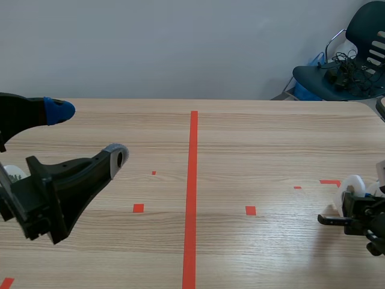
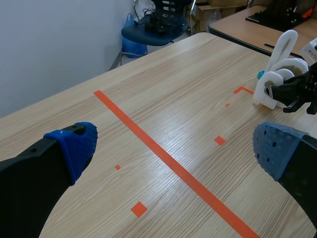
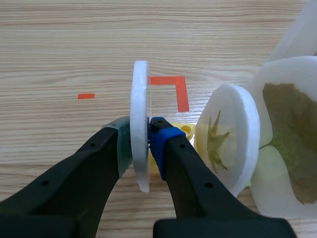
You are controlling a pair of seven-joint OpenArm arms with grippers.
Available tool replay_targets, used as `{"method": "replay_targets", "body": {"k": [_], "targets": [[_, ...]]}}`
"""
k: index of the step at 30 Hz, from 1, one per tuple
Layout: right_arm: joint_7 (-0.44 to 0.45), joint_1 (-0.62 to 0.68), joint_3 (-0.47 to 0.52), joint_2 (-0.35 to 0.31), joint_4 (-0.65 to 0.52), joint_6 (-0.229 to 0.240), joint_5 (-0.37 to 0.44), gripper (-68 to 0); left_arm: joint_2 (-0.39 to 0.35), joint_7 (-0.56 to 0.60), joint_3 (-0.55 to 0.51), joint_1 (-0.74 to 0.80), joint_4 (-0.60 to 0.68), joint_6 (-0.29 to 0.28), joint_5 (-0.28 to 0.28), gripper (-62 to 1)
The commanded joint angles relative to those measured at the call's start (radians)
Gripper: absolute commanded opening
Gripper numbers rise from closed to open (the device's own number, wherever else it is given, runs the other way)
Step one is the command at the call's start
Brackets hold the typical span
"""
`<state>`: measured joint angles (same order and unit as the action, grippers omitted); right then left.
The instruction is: Do the leaf sorting experiment
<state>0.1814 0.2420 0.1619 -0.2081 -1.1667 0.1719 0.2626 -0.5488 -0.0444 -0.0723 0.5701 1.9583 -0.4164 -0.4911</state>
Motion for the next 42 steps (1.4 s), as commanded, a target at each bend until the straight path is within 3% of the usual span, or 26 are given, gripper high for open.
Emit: {"method": "replay_targets", "body": {"k": [1, 8, 14, 19, 23, 28, 35, 42], "targets": [[0.011, -0.012, -0.003, -0.016, -0.014, 0.0, 0.007, -53.4, 0.002, 0.017, 0.005, -0.003, 0.002, 0.002, -0.013, 1.4], [0.05, -0.012, -0.003, -0.022, -0.029, 0.008, 0.006, -34.6, 0.002, 0.017, 0.005, -0.003, 0.002, 0.002, -0.013, 1.4], [0.032, -0.01, -0.003, -0.049, -0.182, 0.019, 0.007, -22.3, 0.002, 0.017, 0.005, -0.003, 0.002, 0.002, -0.013, 1.4], [-0.118, -0.01, -0.004, -0.069, -0.409, 0.055, 0.013, -15.7, 0.002, 0.018, 0.005, -0.003, 0.002, 0.002, -0.013, 1.4], [-0.29, -0.003, -0.006, -0.083, -0.558, 0.165, 0.08, -0.8, 0.002, 0.018, 0.005, -0.003, 0.002, 0.002, -0.013, 1.4], [-0.345, 0.108, -0.021, -0.108, -0.726, 0.188, 0.156, 0.4, 0.002, 0.017, 0.005, -0.003, 0.002, 0.002, -0.013, 1.4], [-0.352, 0.383, -0.029, -0.2, -1.013, 0.188, 0.169, 0.4, 0.002, 0.017, 0.005, -0.003, 0.002, 0.002, -0.013, 1.4], [-0.352, 0.456, -0.029, -0.201, -1.049, 0.188, 0.169, 0.4, 0.002, 0.016, 0.005, -0.003, 0.002, 0.002, -0.013, 1.4]]}}
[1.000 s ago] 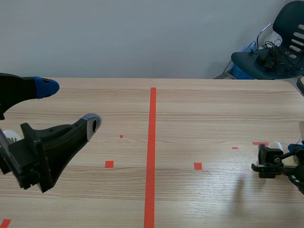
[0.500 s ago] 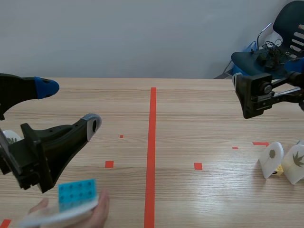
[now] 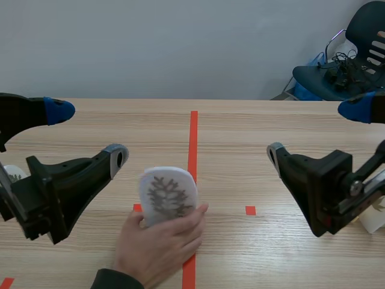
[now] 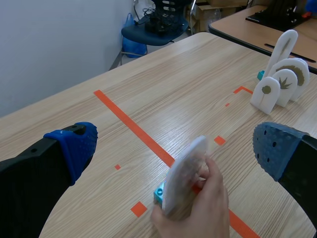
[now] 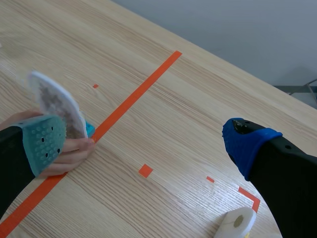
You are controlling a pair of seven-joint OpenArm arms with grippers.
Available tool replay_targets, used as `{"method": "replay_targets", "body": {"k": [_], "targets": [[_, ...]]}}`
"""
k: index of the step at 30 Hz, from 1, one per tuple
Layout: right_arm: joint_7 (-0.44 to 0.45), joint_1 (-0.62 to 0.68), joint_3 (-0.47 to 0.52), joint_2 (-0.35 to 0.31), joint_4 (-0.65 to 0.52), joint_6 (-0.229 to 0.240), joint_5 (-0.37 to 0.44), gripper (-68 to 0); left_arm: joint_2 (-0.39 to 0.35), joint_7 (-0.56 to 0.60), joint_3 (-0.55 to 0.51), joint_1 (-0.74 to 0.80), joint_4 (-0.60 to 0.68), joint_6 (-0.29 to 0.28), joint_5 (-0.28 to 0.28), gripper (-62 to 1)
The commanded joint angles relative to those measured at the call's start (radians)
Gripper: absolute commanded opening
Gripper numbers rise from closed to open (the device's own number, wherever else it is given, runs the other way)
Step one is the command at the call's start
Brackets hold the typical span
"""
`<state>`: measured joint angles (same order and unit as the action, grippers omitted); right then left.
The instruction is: Do the leaf sorting experiment
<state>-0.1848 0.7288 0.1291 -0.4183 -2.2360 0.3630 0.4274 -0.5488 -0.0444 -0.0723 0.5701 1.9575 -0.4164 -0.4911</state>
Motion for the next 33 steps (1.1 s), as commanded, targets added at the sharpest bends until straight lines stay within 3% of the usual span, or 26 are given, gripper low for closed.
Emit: {"method": "replay_targets", "body": {"k": [1, 12, 17, 21, 27, 30, 33], "targets": [[0.016, -0.032, 0.004, 0.009, 0.02, -0.003, 0.004, 0.4, 0.002, 0.016, 0.005, -0.003, 0.002, 0.002, -0.013, 1.4], [0.01, -0.033, 0.004, 0.008, 0.02, -0.003, 0.004, 0.4, 0.002, -0.04, 0.005, -0.003, 0.002, 0.002, -0.011, 1.4], [0.01, -0.033, 0.004, 0.008, 0.02, -0.003, 0.003, 0.4, -0.001, -0.051, 0.005, -0.008, -0.052, 0.002, 0.09, 1.4], [0.009, -0.033, 0.004, 0.008, 0.02, -0.003, 0.003, 0.4, -0.001, -0.023, 0.016, -0.06, -0.204, -0.014, 0.119, 1.4], [0.007, -0.033, 0.004, 0.009, 0.02, -0.003, 0.003, 0.4, 0.0, 0.115, 0.105, -0.222, -0.507, -0.116, 0.129, 1.4], [0.007, -0.033, 0.004, 0.009, 0.021, -0.003, -0.005, 0.4, 0.0, 0.202, 0.188, -0.309, -0.633, -0.156, 0.223, 1.4], [0.007, -0.033, 0.004, 0.009, 0.021, -0.003, -0.014, 0.4, 0.005, 0.294, 0.285, -0.387, -0.73, -0.156, 0.292, 1.4]]}}
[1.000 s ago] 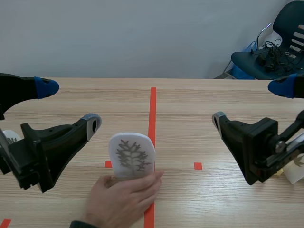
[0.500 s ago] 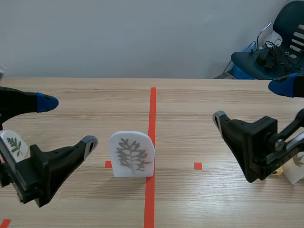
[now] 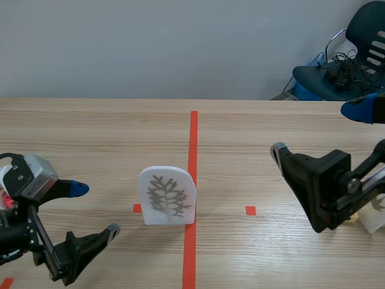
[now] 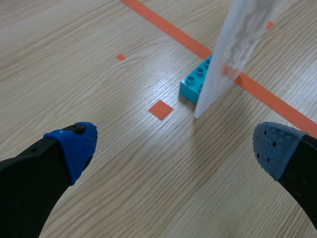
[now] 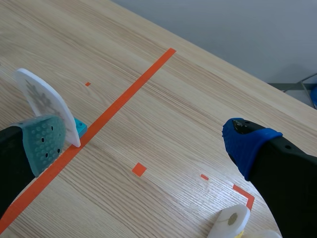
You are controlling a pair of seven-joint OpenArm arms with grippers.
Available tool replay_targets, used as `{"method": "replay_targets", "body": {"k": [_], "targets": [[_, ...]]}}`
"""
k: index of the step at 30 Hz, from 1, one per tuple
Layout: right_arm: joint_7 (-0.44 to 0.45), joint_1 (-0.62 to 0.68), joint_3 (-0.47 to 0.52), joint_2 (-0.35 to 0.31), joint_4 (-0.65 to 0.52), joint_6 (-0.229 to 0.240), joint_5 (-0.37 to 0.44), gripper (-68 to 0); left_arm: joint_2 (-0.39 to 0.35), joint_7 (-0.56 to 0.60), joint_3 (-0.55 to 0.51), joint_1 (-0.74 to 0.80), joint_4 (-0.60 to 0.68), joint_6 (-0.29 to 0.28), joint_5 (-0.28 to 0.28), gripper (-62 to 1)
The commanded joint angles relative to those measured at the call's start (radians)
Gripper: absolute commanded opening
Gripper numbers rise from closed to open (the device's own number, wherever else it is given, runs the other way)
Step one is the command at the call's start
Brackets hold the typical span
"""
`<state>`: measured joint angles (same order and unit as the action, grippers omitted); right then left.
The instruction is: Do the leaf sorting experiment
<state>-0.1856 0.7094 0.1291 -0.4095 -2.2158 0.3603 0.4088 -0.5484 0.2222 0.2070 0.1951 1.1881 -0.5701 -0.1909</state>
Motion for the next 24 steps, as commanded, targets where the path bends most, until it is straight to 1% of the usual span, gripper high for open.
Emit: {"method": "replay_targets", "body": {"k": [1, 3, 4, 6, 8, 11, 13, 15, 17, 19, 24], "targets": [[0.008, -0.014, 0.004, 0.002, 0.001, -0.001, 0.003, 0.4, 0.011, 0.053, 0.037, -0.039, 0.013, -0.002, 0.004, 1.4], [0.008, -0.014, 0.005, 0.003, 0.001, -0.004, 0.003, 0.4, 0.034, 0.075, 0.091, -0.092, -0.035, 0.002, 0.033, 1.4], [0.008, -0.014, 0.005, 0.003, 0.001, -0.004, 0.002, 0.4, 0.049, 0.077, 0.115, -0.118, -0.057, 0.014, 0.048, 1.4], [0.008, -0.014, 0.005, 0.003, 0.001, -0.004, -0.003, 0.4, 0.081, 0.077, 0.16, -0.167, -0.098, 0.043, 0.058, 1.4], [0.008, -0.014, 0.005, 0.003, 0.001, -0.004, -0.005, 0.4, 0.114, 0.077, 0.201, -0.209, -0.135, 0.052, 0.061, 1.4], [0.008, -0.014, 0.005, 0.003, 0.001, -0.004, -0.005, 0.4, 0.158, 0.077, 0.251, -0.249, -0.177, 0.055, 0.095, 1.4], [0.008, -0.014, 0.005, 0.003, 0.001, -0.004, -0.005, 0.4, 0.174, 0.077, 0.278, -0.262, -0.19, 0.062, 0.1, 1.4], [0.008, -0.014, 0.005, 0.003, 0.001, -0.004, -0.005, 0.4, 0.185, 0.077, 0.295, -0.264, -0.193, 0.087, 0.1, 1.4], [0.008, -0.014, 0.005, 0.005, 0.001, -0.004, -0.005, 0.4, 0.188, 0.081, 0.304, -0.264, -0.193, 0.108, 0.099, 1.4], [0.007, -0.014, 0.005, 0.005, 0.001, -0.004, -0.005, 0.4, 0.186, 0.095, 0.303, -0.264, -0.193, 0.114, 0.099, 0.7], [0.007, -0.014, 0.005, 0.005, 0.001, -0.004, -0.005, 0.4, 0.182, 0.096, 0.303, -0.264, -0.193, 0.115, 0.099, -28.0]]}}
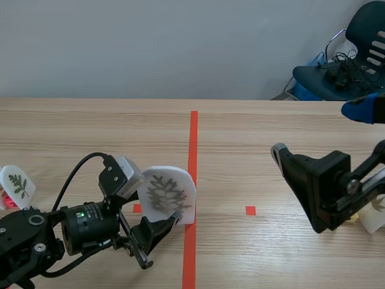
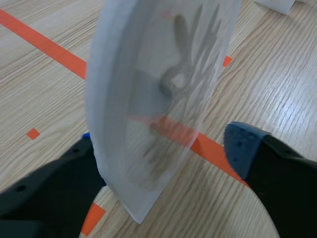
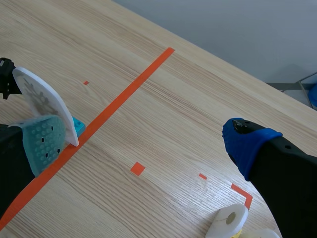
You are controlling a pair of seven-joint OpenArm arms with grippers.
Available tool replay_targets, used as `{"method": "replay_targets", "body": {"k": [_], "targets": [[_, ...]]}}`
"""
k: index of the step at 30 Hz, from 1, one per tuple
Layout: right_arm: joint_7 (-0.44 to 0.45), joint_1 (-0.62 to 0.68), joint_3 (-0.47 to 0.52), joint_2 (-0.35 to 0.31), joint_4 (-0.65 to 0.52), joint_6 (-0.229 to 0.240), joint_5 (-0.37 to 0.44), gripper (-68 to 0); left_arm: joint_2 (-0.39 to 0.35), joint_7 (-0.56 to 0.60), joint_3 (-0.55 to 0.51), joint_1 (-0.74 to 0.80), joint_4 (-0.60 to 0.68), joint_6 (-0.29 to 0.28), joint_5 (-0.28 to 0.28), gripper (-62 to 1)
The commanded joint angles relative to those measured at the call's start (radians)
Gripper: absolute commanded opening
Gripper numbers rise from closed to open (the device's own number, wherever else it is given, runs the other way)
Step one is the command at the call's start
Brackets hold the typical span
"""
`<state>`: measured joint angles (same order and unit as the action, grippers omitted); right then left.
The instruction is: Do the leaf sorting experiment
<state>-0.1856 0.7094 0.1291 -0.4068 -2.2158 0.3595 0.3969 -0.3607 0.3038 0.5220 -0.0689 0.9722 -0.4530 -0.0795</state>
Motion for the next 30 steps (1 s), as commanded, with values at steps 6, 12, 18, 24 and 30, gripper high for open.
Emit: {"method": "replay_targets", "body": {"k": [6, 12, 18, 24, 30], "targets": [[0.007, -0.014, 0.005, 0.003, 0.001, -0.003, 0.007, 0.4, -0.006, 0.014, -0.012, 0.002, 0.024, -0.005, -0.013, -48.3], [0.007, -0.014, 0.005, 0.003, 0.001, -0.003, 0.007, 0.4, -0.014, 0.013, -0.022, 0.01, 0.045, -0.039, -0.027, -55.6], [0.006, -0.014, 0.005, 0.003, 0.001, -0.003, 0.007, 0.4, -0.062, -0.048, -0.15, 0.13, 0.266, -0.104, -0.156, -55.6], [0.004, -0.014, 0.005, 0.002, 0.001, -0.003, 0.007, 0.4, -0.071, -0.133, -0.374, 0.331, 0.472, -0.086, -0.251, -55.6], [0.004, -0.014, 0.005, 0.002, 0.001, -0.003, 0.008, 0.4, -0.058, -0.145, -0.48, 0.407, 0.457, 0.096, -0.285, -55.6]]}}
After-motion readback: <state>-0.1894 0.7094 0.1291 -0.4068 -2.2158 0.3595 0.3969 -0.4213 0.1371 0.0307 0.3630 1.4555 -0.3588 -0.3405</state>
